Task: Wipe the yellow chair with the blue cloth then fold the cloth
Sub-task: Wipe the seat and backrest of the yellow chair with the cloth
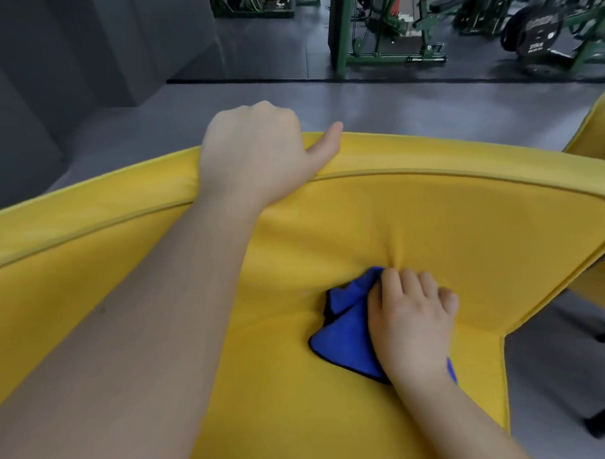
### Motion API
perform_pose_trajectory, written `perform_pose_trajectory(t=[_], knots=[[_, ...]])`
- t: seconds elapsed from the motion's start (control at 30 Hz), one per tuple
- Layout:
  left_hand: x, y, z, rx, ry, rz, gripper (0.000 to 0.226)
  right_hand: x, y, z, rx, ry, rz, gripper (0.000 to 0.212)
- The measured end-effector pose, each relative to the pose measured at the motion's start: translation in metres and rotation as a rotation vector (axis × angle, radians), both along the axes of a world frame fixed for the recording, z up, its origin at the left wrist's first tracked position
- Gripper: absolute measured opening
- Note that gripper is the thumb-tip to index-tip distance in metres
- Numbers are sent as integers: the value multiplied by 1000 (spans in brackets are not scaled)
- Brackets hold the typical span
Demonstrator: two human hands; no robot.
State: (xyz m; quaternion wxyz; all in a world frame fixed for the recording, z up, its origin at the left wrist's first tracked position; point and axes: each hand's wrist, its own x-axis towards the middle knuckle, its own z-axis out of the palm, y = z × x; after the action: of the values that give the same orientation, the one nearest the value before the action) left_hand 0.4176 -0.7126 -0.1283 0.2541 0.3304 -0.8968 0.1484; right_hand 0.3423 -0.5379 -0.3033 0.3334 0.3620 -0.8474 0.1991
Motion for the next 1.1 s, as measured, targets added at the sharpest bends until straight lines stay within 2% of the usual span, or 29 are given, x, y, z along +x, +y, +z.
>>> perform_pose_trajectory(t=[0.2, 0.33, 0.43, 0.5, 0.63, 0.73, 0.87, 0.97, 1.1], knots=[[3, 2, 0, -4, 11, 12, 69, 112, -85, 3, -219, -350, 215, 16], [5, 1, -1, 10, 14, 29, 70, 148, -95, -10, -59, -308, 375, 23], [7, 0, -1, 19, 21, 28, 70, 141, -88, -13, -57, -243, 327, 11], [6, 0, 0, 22, 28, 29, 70, 136, -83, -13, -74, -268, 262, 6], [2, 2, -1, 58, 41, 42, 70, 134, -81, -13, 19, -336, 202, 35], [2, 2, 1, 65, 32, 40, 70, 119, -81, -9, 25, -364, 152, 33], [3, 2, 2, 62, 41, 23, 67, 66, -61, -7, -126, -334, -22, 13], [2, 3, 1, 62, 28, 21, 67, 47, -52, -10, -222, -350, -108, 10], [4, 3, 1, 57, 34, 39, 66, 73, -75, -11, -421, -561, -147, 15]])
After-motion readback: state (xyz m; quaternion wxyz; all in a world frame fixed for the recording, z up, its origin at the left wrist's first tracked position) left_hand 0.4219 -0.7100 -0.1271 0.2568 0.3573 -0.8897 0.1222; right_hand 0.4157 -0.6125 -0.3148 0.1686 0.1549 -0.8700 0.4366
